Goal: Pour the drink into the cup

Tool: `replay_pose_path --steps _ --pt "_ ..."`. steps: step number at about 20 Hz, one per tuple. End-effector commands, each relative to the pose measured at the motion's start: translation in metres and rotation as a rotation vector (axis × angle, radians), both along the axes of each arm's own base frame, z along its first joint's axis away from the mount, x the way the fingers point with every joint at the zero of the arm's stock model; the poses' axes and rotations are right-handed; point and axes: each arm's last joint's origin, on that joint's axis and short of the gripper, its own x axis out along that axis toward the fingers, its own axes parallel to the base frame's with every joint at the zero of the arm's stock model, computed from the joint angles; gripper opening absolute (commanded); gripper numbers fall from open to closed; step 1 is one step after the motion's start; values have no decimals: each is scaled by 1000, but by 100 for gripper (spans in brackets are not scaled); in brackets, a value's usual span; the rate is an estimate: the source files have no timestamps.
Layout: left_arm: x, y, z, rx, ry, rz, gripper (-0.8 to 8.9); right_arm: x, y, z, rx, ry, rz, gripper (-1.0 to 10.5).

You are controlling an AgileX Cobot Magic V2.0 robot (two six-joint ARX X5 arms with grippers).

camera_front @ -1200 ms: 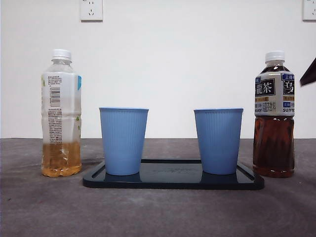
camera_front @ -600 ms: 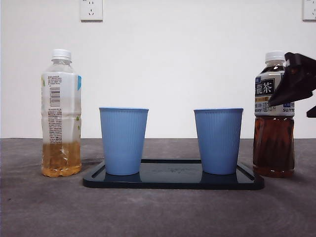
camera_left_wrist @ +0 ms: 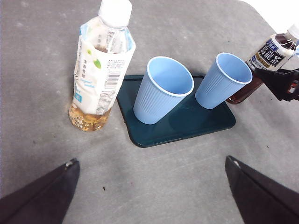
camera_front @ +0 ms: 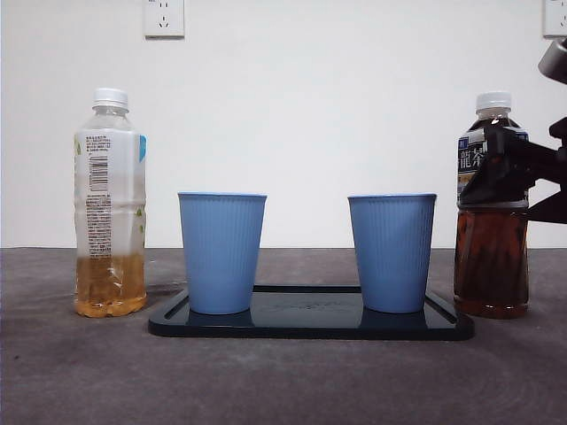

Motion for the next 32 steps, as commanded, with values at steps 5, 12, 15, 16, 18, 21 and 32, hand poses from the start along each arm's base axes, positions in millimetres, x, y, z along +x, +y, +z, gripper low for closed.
replay_pose_path --steps 5,12,15,16,18,21,32 --pt "-1 0 6 10 -31 -17 501 15 3 -7 -3 -22 -4 431" --pt "-1 0 6 10 -31 -17 501 21 5 -6 4 -58 -3 246" --pt "-1 0 6 10 -31 -17 500 21 5 -5 8 -62 9 134" --pt "-1 0 6 10 -31 -17 500 20 5 -3 12 -68 21 122" --pt "-1 0 6 10 -31 -17 500 17 5 4 16 -79 28 122" --pt "-1 0 6 12 -33 -18 500 12 3 22 -9 -84 10 122" --pt "0 0 7 31 -60 -30 500 9 3 145 -585 13 27 122"
